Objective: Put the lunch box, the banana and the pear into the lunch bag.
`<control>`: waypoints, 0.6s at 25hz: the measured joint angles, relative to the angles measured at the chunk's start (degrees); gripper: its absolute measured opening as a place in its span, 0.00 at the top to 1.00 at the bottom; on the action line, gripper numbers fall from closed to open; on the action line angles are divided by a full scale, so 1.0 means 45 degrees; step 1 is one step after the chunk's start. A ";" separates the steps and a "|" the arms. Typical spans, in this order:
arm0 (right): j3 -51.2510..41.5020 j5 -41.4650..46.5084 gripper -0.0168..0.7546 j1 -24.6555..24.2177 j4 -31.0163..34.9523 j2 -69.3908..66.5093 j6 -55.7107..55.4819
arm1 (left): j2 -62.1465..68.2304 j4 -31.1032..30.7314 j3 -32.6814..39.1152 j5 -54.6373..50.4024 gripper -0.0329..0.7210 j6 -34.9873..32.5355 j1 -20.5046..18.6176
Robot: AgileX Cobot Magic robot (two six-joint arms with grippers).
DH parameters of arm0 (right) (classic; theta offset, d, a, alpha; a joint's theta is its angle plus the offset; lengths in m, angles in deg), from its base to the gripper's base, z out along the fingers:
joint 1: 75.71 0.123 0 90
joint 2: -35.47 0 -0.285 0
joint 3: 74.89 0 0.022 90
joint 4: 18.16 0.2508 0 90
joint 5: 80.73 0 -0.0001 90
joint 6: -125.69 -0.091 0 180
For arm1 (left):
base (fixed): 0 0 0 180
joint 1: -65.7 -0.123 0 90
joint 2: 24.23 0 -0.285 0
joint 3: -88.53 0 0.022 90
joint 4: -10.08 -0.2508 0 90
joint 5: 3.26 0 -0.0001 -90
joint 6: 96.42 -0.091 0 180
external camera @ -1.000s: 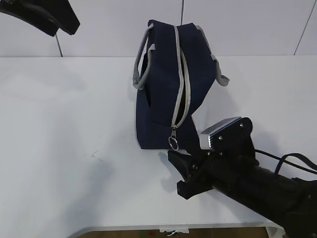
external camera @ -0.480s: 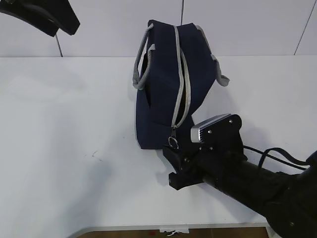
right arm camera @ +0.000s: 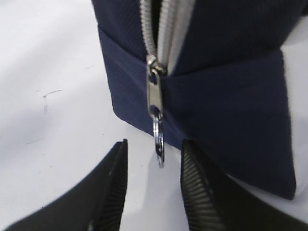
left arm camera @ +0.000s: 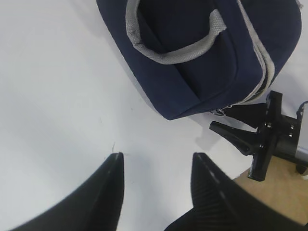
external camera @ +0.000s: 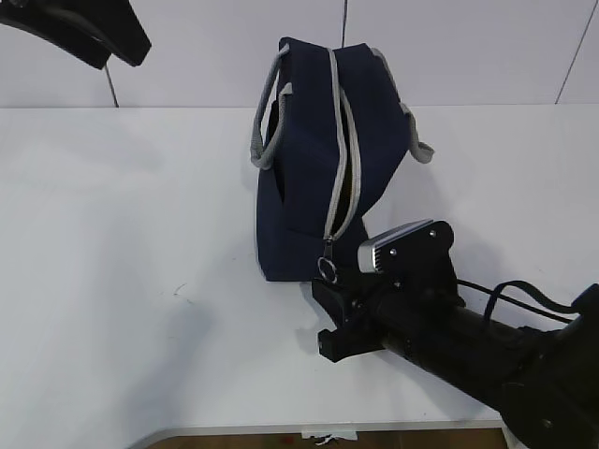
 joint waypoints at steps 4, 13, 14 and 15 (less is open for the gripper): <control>0.0000 0.0000 0.67 0.0000 0.0000 -0.0019 -0.0050 | 0.0000 0.0000 0.0000 0.0000 0.49 0.0000 0.0000; 0.0000 -0.0404 0.95 0.0000 0.0285 -0.0048 -0.0050 | 0.0000 0.0246 0.0000 0.0000 0.51 0.0000 0.0000; 0.0000 -0.0400 0.98 0.0000 0.0363 -0.0048 -0.0059 | 0.0000 0.0303 0.0000 0.0000 0.52 0.0000 0.0000; 0.0000 -0.0408 0.98 0.0000 0.0363 -0.0048 -0.0059 | 0.0000 0.0335 0.0000 0.0000 0.53 0.0000 0.0000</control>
